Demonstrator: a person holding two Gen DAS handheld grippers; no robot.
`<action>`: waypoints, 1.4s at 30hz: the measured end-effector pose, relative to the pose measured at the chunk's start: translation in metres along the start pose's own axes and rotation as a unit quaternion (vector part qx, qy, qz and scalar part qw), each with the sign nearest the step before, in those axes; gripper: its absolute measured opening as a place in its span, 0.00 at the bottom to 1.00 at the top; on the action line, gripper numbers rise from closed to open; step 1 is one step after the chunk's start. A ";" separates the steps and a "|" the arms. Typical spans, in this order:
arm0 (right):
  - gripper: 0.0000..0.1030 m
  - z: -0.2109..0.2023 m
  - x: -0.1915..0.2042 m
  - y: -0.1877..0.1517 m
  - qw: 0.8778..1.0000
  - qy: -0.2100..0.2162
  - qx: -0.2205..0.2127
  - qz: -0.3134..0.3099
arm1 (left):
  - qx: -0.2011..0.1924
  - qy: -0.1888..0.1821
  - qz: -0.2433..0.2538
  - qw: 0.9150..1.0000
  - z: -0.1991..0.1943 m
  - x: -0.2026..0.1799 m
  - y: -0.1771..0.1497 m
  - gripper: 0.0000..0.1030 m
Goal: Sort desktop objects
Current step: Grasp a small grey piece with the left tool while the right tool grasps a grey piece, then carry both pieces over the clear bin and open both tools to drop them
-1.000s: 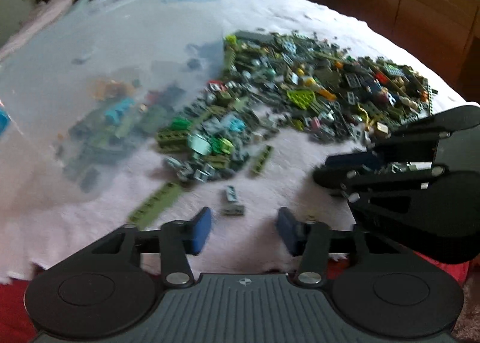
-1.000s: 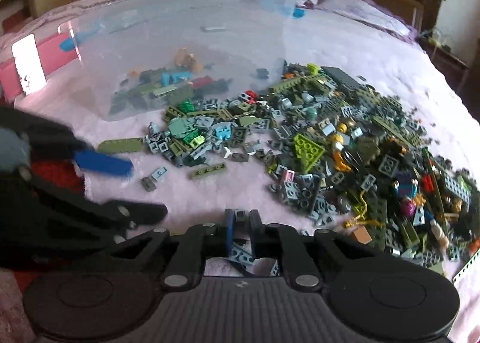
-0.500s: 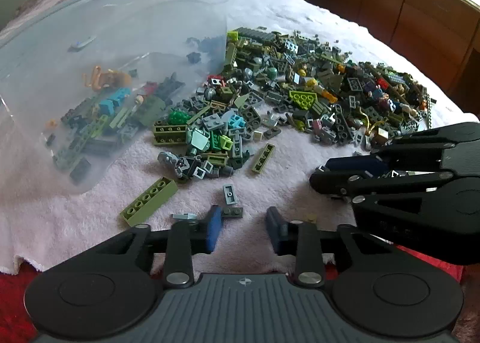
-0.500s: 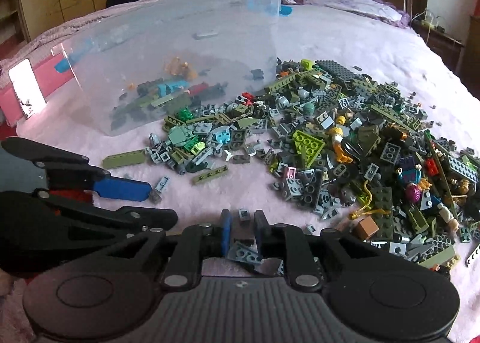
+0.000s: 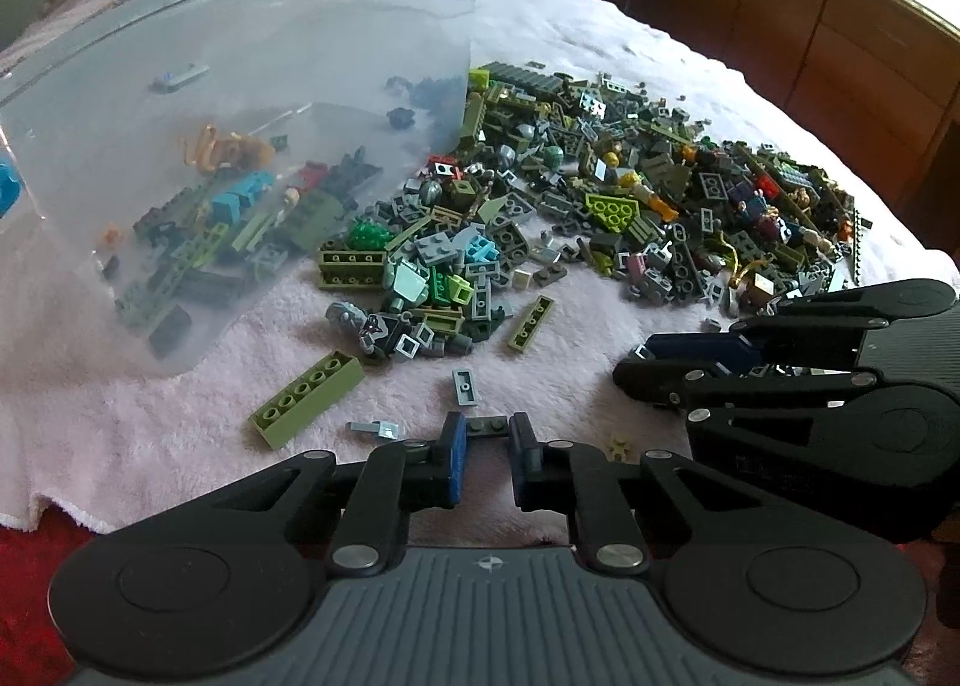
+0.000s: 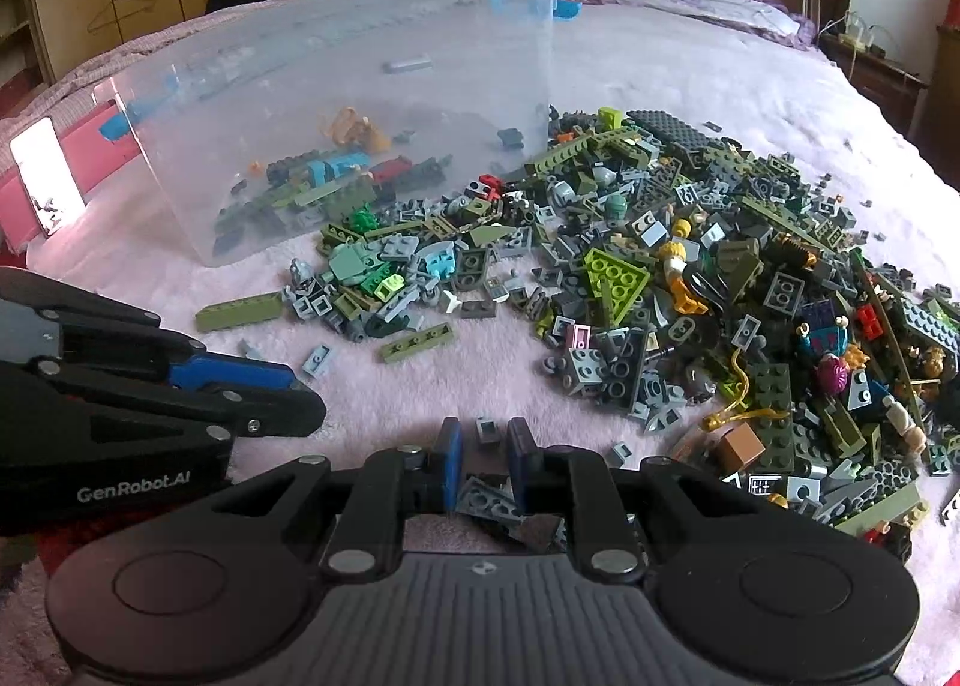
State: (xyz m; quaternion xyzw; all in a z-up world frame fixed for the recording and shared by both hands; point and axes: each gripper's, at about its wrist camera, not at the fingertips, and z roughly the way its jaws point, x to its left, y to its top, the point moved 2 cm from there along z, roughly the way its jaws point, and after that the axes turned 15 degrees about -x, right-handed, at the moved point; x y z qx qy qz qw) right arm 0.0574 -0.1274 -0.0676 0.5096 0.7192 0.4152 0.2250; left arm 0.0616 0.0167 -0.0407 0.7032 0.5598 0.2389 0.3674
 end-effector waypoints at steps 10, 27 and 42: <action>0.08 -0.008 0.001 0.008 1.000 0.001 -0.011 0.004 | -0.004 0.010 -0.007 1.000 -0.011 0.003 0.006 0.16; 0.08 -0.026 0.005 0.037 0.999 -0.001 -0.038 0.005 | -0.054 0.026 -0.007 0.998 -0.048 0.006 0.038 0.16; 0.08 -0.032 0.027 0.128 0.992 0.046 -0.117 -0.022 | -0.133 0.058 -0.012 0.989 -0.086 0.032 0.116 0.16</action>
